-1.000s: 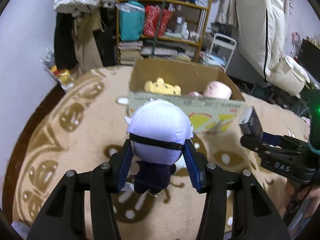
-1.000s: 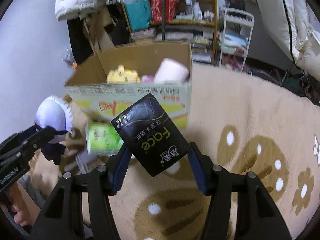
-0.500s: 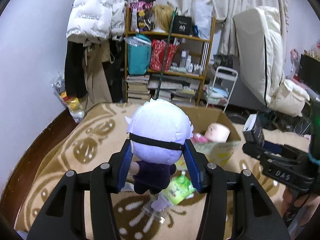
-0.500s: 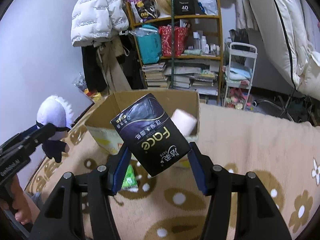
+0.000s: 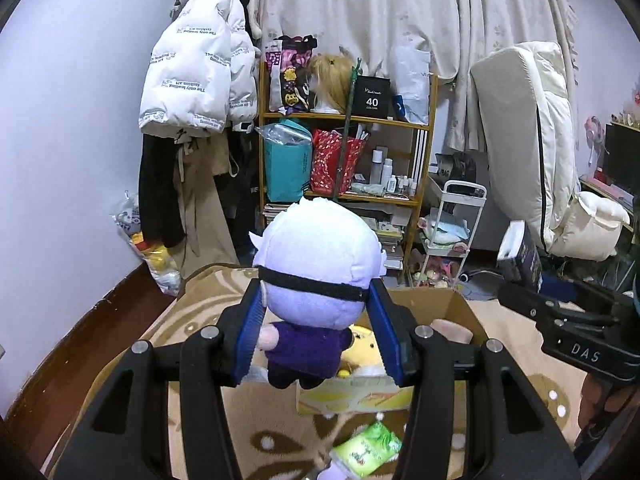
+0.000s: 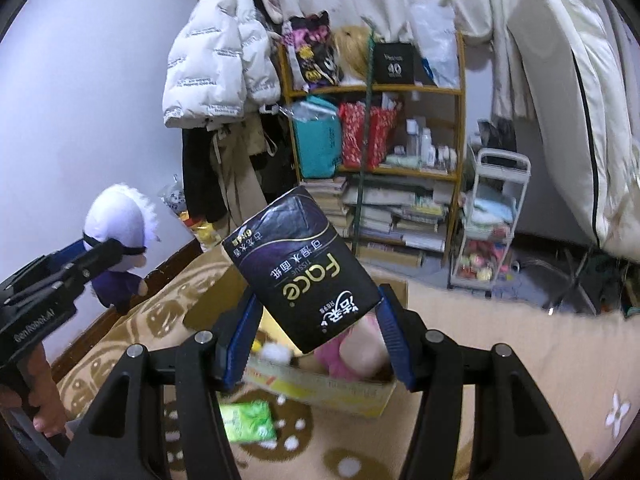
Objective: Organize soft objects
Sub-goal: 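Lift both items over the box and open both grippers to drop them in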
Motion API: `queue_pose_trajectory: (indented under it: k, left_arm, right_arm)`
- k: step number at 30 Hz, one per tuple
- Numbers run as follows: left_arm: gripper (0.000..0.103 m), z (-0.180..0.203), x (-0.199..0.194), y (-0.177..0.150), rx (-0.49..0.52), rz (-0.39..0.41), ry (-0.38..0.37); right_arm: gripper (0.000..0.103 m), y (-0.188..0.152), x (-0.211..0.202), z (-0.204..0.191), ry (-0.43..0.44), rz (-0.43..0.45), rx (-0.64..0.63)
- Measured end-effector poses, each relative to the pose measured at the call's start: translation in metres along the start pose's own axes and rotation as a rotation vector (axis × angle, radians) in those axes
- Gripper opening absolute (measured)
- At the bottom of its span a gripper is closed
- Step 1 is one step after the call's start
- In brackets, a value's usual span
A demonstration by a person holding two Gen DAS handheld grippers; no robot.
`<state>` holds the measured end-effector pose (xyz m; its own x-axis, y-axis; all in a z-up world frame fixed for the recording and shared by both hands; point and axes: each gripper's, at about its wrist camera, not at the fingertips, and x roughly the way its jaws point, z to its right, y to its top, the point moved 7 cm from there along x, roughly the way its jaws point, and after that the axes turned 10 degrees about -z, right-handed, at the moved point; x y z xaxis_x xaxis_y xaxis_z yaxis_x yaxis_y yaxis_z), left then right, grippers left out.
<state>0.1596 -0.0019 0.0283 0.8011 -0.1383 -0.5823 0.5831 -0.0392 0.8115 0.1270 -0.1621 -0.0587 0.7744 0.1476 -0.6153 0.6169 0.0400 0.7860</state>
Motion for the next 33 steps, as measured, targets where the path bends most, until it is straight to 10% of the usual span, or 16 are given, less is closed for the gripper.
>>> queue_pose_trajectory:
  k: [33]
  left_arm:
    - [0.054, 0.034, 0.113, -0.033, 0.096, -0.152, -0.011]
  right_arm:
    - [0.061, -0.032, 0.108, 0.027, 0.009, -0.173, 0.034]
